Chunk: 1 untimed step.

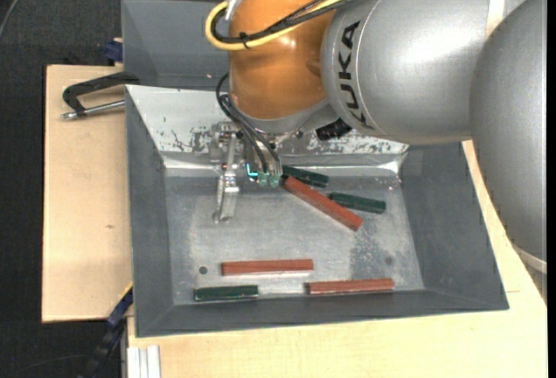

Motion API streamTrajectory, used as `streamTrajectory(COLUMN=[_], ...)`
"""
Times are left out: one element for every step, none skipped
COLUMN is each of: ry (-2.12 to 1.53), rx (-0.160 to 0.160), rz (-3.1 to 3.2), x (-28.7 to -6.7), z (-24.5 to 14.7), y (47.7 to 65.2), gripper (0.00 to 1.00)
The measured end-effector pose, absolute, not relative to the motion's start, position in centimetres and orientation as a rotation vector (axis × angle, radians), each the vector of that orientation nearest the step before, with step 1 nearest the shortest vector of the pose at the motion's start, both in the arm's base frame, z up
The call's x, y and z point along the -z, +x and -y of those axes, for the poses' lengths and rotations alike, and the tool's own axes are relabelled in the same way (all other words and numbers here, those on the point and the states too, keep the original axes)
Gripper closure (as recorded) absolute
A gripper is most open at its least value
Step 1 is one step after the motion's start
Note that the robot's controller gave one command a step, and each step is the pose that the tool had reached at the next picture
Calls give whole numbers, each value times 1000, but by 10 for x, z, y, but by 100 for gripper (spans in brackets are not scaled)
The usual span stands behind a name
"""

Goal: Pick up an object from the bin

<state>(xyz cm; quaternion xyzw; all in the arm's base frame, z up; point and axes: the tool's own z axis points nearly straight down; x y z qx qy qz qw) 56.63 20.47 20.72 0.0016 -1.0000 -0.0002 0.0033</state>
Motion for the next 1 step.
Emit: streamTrajectory(ry=[177], rx=[-3], rz=[3126], x=[-128], z=[-196], y=[488], gripper=[0])
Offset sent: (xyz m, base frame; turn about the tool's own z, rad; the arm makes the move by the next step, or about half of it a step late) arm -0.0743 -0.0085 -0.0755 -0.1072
